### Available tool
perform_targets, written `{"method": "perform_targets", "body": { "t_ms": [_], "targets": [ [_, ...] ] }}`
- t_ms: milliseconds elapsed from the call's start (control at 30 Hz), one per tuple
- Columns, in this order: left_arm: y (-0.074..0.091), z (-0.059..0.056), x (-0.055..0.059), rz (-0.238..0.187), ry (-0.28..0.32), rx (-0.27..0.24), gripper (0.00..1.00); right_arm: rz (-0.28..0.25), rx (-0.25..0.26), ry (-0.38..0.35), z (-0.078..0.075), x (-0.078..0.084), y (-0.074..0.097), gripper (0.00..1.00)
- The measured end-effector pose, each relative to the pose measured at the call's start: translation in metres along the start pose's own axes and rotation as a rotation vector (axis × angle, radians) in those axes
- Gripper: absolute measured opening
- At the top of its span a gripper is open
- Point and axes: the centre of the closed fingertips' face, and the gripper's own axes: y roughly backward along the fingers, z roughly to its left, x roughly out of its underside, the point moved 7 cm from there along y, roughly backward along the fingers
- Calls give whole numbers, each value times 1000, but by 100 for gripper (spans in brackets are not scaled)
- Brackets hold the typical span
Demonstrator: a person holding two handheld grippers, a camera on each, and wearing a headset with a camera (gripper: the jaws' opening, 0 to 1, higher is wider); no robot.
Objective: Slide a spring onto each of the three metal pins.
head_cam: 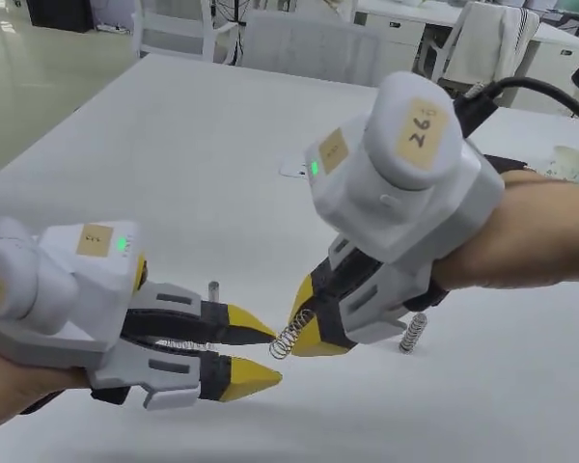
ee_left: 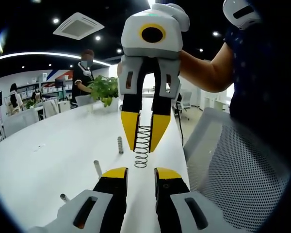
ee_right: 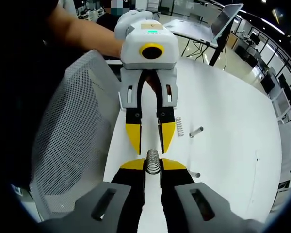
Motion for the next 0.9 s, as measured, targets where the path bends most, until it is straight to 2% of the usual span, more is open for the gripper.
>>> {"method": "perform_targets", "body": {
  "t_ms": [367, 900],
  "targets": [
    [11, 5, 6, 3, 32, -44, 26, 10, 16, -11, -3, 7, 4, 8],
    [35, 13, 22, -3, 99, -160, 38, 27, 28, -31, -8, 17, 9, 8]
  ]
}}
